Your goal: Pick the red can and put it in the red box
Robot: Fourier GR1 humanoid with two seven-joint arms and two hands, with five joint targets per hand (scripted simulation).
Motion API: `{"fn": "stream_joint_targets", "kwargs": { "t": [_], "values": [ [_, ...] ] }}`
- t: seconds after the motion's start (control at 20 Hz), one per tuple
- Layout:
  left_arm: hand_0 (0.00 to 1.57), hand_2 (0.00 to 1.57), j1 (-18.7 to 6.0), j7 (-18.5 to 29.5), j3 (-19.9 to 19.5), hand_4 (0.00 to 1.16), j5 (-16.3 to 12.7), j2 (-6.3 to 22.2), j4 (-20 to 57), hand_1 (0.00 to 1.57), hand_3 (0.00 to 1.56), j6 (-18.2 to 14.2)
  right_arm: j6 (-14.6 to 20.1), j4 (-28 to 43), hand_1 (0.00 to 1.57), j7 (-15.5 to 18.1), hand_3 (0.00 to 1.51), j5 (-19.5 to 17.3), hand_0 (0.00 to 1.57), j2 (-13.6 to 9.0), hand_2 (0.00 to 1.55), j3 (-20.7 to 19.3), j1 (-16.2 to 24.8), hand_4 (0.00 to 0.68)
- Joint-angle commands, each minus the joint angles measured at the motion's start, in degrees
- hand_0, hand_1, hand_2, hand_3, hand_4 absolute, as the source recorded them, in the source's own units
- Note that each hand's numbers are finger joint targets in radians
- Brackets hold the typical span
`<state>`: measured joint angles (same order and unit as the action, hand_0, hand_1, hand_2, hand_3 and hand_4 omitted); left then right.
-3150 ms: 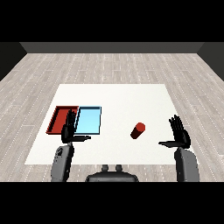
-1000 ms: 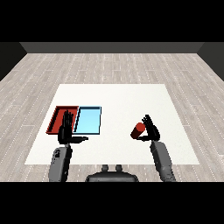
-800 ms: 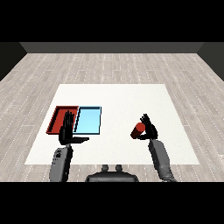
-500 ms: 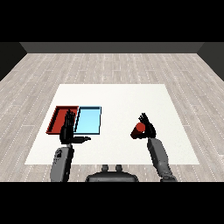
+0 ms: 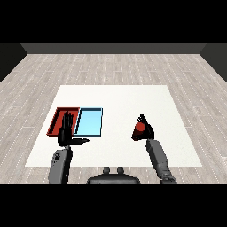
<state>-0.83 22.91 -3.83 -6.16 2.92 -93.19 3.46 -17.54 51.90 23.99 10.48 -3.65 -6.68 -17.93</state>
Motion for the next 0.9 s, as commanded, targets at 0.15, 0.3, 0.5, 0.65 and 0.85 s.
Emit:
{"fn": "stream_joint_targets", "kwargs": {
  "t": [0.15,0.3,0.5,0.65,0.85],
  "values": [
    [0.00,0.00,-0.8,2.1,1.5,0.00,1.8,-1.5,2.1,0.00,0.00,-1.2,3.6,-5.8,0.00,1.8,0.00,-2.1,0.00,1.1,0.00,0.4,-4.1,0.000],
    [0.00,0.00,-1.7,2.7,3.4,0.00,3.1,-2.8,4.1,0.00,0.00,-3.7,6.1,-8.0,0.00,4.1,0.00,-3.8,0.00,1.4,0.00,0.3,-2.9,0.000],
    [0.00,0.00,0.1,-2.3,1.8,0.00,1.1,-1.0,-2.7,0.00,0.00,-1.9,14.0,-5.6,1.48,1.5,1.44,-5.9,1.48,1.8,1.47,0.6,-1.7,0.566],
    [0.00,0.00,-1.4,0.5,-0.5,0.00,-0.4,0.5,2.1,0.00,0.00,0.3,16.6,-8.4,1.45,0.5,1.42,-6.1,1.45,1.6,1.46,-0.2,-6.3,0.612],
    [0.00,0.00,-0.7,0.2,2.6,0.00,2.6,-1.7,0.9,0.00,0.00,-1.9,15.8,-13.0,1.47,5.5,1.40,-7.2,1.47,1.2,1.45,0.0,-7.0,0.589]
  ]
}}
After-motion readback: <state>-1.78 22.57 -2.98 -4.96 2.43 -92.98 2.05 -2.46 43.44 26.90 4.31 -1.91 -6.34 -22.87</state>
